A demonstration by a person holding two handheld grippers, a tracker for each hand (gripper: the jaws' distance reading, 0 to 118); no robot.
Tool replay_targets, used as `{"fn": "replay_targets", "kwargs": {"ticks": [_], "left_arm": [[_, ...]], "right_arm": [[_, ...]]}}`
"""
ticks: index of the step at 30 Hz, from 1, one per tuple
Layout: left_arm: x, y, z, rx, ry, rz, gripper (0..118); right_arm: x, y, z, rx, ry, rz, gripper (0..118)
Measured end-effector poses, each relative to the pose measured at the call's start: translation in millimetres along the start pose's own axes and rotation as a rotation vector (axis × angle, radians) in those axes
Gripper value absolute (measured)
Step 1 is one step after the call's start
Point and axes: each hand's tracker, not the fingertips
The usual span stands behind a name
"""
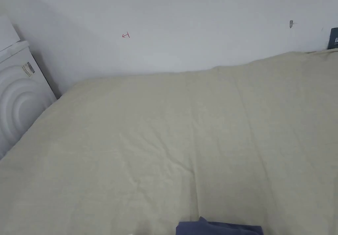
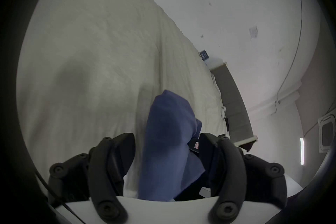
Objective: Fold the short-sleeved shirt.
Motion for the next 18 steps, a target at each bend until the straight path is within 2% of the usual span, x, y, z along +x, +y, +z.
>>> {"fn": "replay_targets", "kwargs": {"ticks": [2,3,6,7,8,9,10,11,13,15,16,18], "left_arm": [[-5,5,-27,-0.081,0.008,0.049,83],[-6,5,-38,-0.088,-0.018,0.09,83],[-2,9,-53,-0.121,-0.114,0.097,81],[0,9,-63,-0.177,-0.101,0.117,78],[5,9,-69,-0.201,-0.066,0.098,68],[10,9,-71,-0.21,-0.035,0.052,47],[14,9,-72,-0.194,0.017,-0.007,36],[14,10,-70,-0.204,0.037,-0.004,33],[11,16,-58,-0.19,-0.031,0.051,26],[17,26,-43,-0.188,-0.052,-0.005,25],[19,33,-31,-0.147,-0.052,-0.016,25],[4,59,7,-0.101,-0.116,0.065,25]], "right_arm": [[-1,-1,0,0.003,-0.001,0.003,3],[-1,-1,0,0.002,-0.003,0.009,3],[-2,-1,0,0.002,-0.005,0.007,3],[-3,0,0,0.0,-0.009,0.006,3],[-5,0,0,-0.001,-0.014,0.009,3],[-7,0,1,-0.002,-0.022,0.023,3],[-10,1,3,-0.006,-0.038,0.039,3],[-14,2,6,-0.01,-0.046,0.039,3],[-22,1,15,-0.002,-0.06,0.042,3],[-31,0,28,0.037,-0.072,0.043,3],[-33,0,33,0.056,-0.065,0.032,3],[-36,-1,46,0.086,-0.031,-0.016,3]]}}
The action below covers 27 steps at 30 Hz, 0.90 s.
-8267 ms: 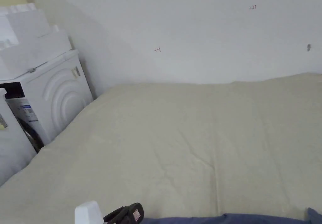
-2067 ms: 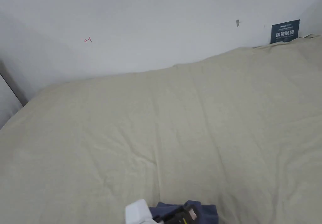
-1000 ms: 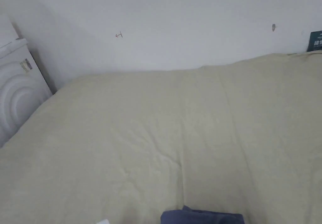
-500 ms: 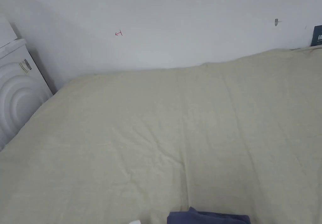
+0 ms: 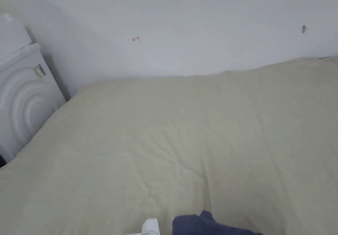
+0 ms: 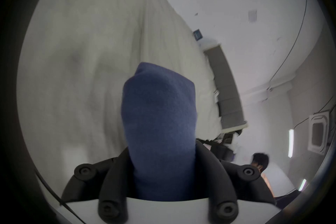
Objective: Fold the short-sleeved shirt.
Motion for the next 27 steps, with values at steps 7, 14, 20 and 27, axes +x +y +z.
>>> {"fn": "replay_targets", "kwargs": {"ticks": [7,14,20,27], "left_arm": [[-59,96,193,0.109,0.259,0.006,24],[-154,125,227,0.092,0.49,0.145,29],[-154,90,294,0.281,0.502,0.223,74],[-6,9,355,0.527,0.668,-0.07,67]], "right_arm": [[-8,-12,20,-0.015,-0.057,0.024,3],[-11,-21,18,-0.069,-0.175,0.027,3],[-21,-10,34,-0.047,-0.182,0.088,3],[-47,0,65,0.03,-0.165,0.285,3]]}}
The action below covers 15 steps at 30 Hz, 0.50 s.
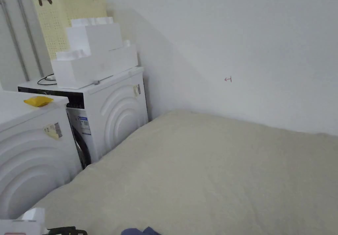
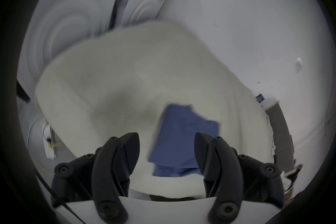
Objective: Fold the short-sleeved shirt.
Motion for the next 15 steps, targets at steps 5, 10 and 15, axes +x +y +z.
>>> {"fn": "replay_targets", "kwargs": {"ticks": [5,10,15], "left_arm": [[132,-52,51,0.254,-0.174,-0.181,42],[249,-112,48,0.317,-0.351,-0.318,18],[314,-162,34,0.338,-0.349,-0.427,3]], "right_arm": [[-30,16,37,0.119,0.009,0.14,3],[-68,28,79,0.28,0.005,0.257,3],[-95,34,95,0.391,-0.114,0.403,3]]}}
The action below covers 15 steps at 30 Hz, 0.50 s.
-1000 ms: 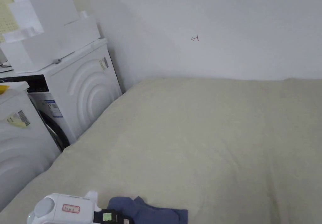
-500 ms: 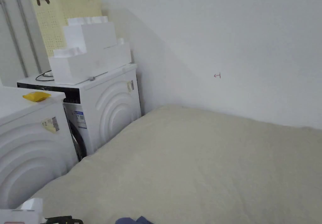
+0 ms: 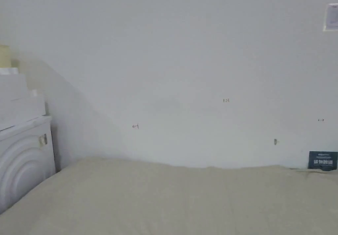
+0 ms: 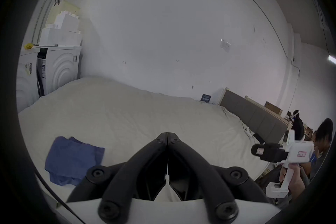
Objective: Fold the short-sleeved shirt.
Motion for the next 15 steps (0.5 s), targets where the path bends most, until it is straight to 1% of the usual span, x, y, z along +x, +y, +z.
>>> {"fn": "replay_targets", "kwargs": {"ticks": [2,4,5,6,8,13,15], "left_arm": [[12,-10,-9,-0.023,0.027,-0.016,2],[26,-16,-10,-0.056,0.083,-0.101,1],[31,-19,-11,-0.045,0.096,-0.164,1],[33,-20,-10,-0.044,0.087,-0.176,1],[31,-19,-10,-0.038,0.075,-0.155,1],[32,-20,-12,-0.038,0.108,-0.167,1],[26,-19,-13,-0.045,0.098,-0.157,1]], "right_arm": [[-5,2,2,0.034,-0.048,0.032,3],[-7,2,4,0.041,-0.068,0.043,3],[-8,0,5,0.054,-0.074,0.051,3],[-5,-1,4,0.051,-0.07,0.058,3],[-3,1,2,0.036,-0.081,0.066,3],[-2,1,1,0.036,-0.082,0.05,3],[-2,0,0,0.031,-0.079,0.041,3]]}}
